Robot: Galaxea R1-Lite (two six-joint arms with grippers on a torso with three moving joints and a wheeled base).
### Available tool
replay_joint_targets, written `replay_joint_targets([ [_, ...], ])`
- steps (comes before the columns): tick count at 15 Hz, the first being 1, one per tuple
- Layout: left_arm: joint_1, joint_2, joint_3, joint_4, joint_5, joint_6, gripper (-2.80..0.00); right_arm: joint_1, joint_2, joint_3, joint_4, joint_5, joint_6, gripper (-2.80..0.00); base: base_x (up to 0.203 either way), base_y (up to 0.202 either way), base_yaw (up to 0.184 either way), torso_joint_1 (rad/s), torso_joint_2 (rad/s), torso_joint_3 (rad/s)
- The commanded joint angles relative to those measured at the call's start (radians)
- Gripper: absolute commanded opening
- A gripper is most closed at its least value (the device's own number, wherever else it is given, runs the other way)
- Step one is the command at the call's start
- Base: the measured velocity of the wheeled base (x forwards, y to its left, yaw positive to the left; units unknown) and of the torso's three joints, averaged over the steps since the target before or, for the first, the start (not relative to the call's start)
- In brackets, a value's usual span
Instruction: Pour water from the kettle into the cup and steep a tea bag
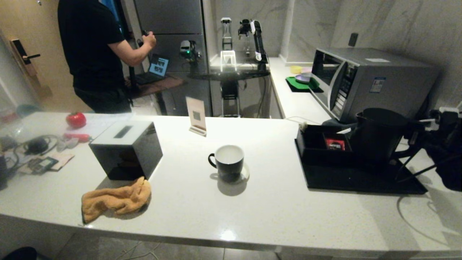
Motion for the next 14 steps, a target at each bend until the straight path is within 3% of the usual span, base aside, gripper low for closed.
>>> replay_joint_targets([
  [1, 0.0, 0.0, 0.0, 0.0, 0.0, 0.001, -2.8, -0.001, -0.011, 0.0, -0.015, -0.001, 0.0, 0.0, 0.0, 0.0, 0.0, 0.0, 0.0, 0.0],
  [7, 0.0, 0.0, 0.0, 0.0, 0.0, 0.001, -2.8, -0.001, -0.014, 0.01, -0.023, -0.001, -0.003, 0.0, 0.0, 0.0, 0.0, 0.0, 0.0, 0.0],
  [8, 0.0, 0.0, 0.0, 0.0, 0.0, 0.001, -2.8, -0.001, -0.014, 0.01, -0.025, -0.001, -0.004, -2.8, 0.0, 0.0, 0.0, 0.0, 0.0, 0.0],
  [14, 0.0, 0.0, 0.0, 0.0, 0.0, 0.0, -2.8, 0.001, -0.014, 0.023, -0.025, -0.008, -0.003, -2.8, 0.0, 0.0, 0.0, 0.0, 0.0, 0.0],
])
